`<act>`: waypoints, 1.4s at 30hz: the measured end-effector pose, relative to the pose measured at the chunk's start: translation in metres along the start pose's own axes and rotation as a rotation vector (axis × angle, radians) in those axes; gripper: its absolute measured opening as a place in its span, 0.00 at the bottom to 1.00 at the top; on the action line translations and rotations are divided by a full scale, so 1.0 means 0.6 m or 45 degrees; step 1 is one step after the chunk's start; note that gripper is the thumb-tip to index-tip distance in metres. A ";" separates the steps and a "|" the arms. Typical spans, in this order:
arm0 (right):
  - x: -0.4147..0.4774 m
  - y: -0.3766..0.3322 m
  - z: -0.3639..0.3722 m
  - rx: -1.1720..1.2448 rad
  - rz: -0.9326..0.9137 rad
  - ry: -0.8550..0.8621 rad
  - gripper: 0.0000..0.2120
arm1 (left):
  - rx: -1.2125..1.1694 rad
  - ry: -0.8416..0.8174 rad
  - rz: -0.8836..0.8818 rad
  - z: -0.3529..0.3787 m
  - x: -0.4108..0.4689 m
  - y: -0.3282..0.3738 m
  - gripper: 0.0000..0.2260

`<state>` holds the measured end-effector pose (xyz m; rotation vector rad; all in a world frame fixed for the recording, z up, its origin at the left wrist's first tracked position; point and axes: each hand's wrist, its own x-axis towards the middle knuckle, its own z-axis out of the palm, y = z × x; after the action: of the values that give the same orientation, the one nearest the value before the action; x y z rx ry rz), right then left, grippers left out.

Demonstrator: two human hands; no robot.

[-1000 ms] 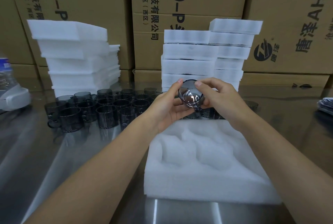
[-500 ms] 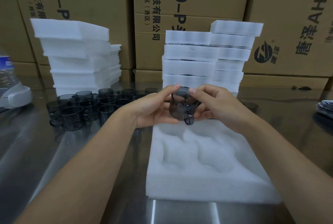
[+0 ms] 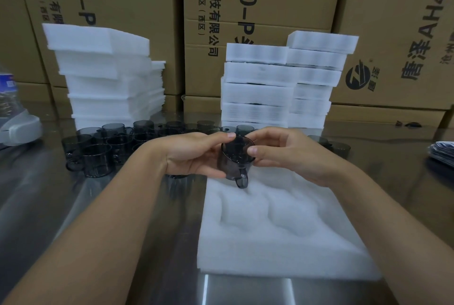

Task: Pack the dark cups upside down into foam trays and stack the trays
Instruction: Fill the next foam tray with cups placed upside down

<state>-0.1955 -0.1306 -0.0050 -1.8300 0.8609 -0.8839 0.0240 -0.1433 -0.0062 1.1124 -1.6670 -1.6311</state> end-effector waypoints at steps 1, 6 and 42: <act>0.000 0.000 0.001 -0.007 0.001 0.007 0.10 | 0.026 -0.003 -0.007 0.000 -0.002 0.002 0.24; 0.000 -0.002 0.003 -0.063 0.007 0.069 0.06 | 0.222 0.009 -0.014 0.002 -0.007 0.006 0.27; -0.002 -0.005 0.007 -0.326 0.075 -0.077 0.12 | 0.617 0.078 -0.125 -0.019 -0.017 0.012 0.27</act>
<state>-0.1920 -0.1266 -0.0038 -2.0282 1.0214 -0.7027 0.0376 -0.1409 0.0038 1.4755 -2.0554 -1.2602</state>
